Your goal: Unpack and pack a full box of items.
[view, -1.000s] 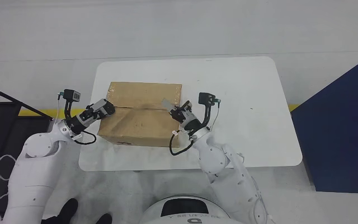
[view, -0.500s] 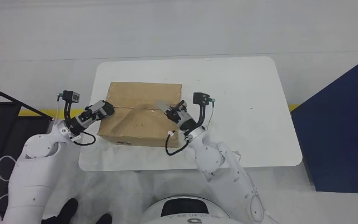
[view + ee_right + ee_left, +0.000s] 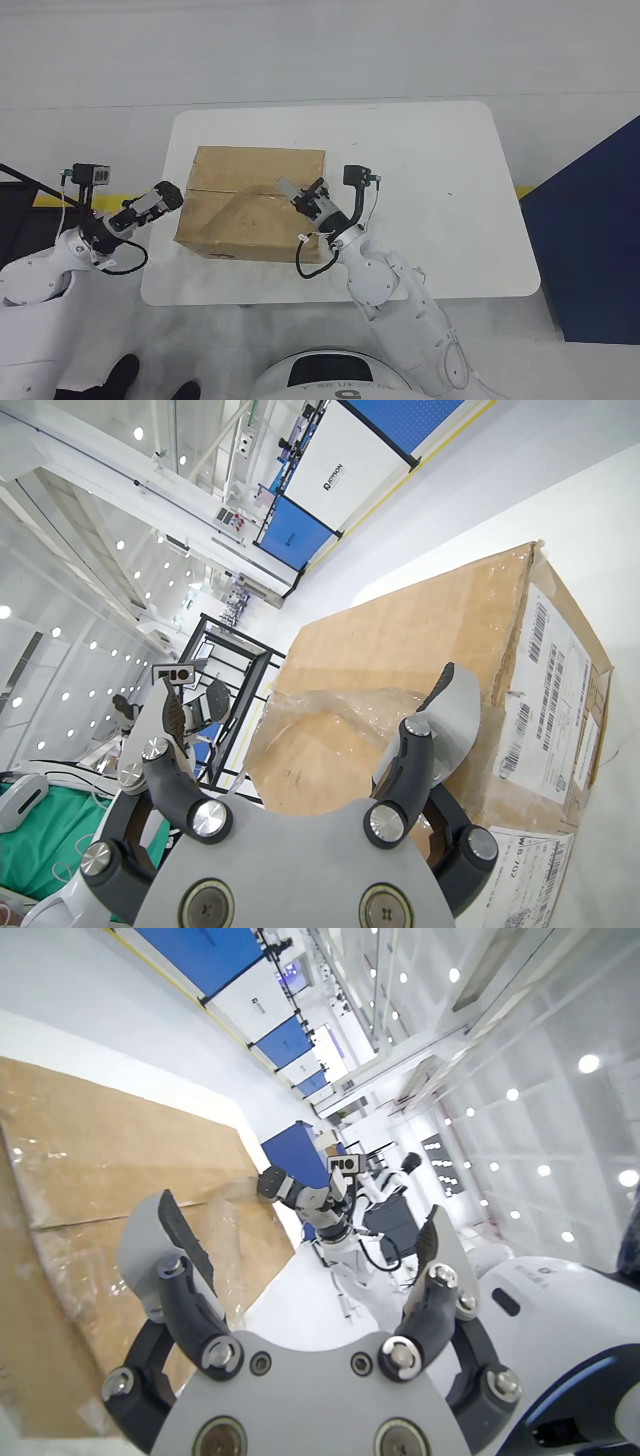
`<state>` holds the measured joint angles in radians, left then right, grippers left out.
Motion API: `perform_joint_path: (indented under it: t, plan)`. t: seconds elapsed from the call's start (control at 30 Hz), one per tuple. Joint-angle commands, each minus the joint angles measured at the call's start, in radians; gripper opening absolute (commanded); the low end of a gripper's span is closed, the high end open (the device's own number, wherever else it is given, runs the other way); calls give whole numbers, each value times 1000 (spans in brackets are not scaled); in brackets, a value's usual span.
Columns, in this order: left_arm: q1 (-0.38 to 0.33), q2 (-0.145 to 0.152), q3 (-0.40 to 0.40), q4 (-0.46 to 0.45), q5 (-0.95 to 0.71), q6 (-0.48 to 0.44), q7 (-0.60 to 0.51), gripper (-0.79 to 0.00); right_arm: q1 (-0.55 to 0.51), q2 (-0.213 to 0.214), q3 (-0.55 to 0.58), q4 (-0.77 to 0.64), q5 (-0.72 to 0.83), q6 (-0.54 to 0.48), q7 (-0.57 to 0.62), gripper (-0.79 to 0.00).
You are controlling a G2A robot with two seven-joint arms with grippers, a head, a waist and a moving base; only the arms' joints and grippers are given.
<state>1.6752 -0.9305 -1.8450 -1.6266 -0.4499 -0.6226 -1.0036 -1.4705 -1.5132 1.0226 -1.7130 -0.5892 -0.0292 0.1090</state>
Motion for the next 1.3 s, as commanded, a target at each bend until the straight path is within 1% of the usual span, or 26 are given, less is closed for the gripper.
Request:
perform_joint_path:
  t: [0.0,0.07,0.13,0.2,0.37,0.43,0.5,0.57,0.6,0.63,0.73,0.8,0.9,1.03,1.17,1.27]
  plan:
    - [79,-2,-76,-64,198,-17,114,0,0,0,0,0,0,0,0,0]
    - [149,-10,-106,-147,402,-16,224,0,0,0,0,0,0,0,0,0]
    - [202,-19,-103,-201,553,-16,316,0,0,0,0,0,0,0,0,0]
    - [242,-28,-83,-241,710,-7,404,0,0,0,0,0,0,0,0,0]
    - [272,-41,-41,-265,1013,36,559,0,0,0,0,0,0,0,0,0]
    - [290,-48,-26,-281,1143,64,659,0,0,0,0,0,0,0,0,0]
    - [325,-54,-17,-321,1286,99,746,0,0,0,0,0,0,0,0,0]
    - [375,-60,-4,-367,1396,117,844,0,0,0,0,0,0,0,0,0]
    - [393,-62,-1,-379,1431,122,874,0,0,0,0,0,0,0,0,0]
    - [427,-66,5,-406,1507,138,933,0,0,0,0,0,0,0,0,0]
    - [492,-73,19,-448,1601,166,1043,0,0,0,0,0,0,0,0,0]
    - [521,-76,21,-456,1630,171,1081,0,0,0,0,0,0,0,0,0]
    - [535,-79,24,-445,1654,184,1078,0,0,0,0,0,0,0,0,0]
    - [534,-82,42,-431,1679,215,1052,0,0,0,0,0,0,0,0,0]
    - [524,-88,59,-420,1711,283,1037,0,0,0,0,0,0,0,0,0]
    - [519,-91,68,-419,1712,293,1042,0,0,0,0,0,0,0,0,0]
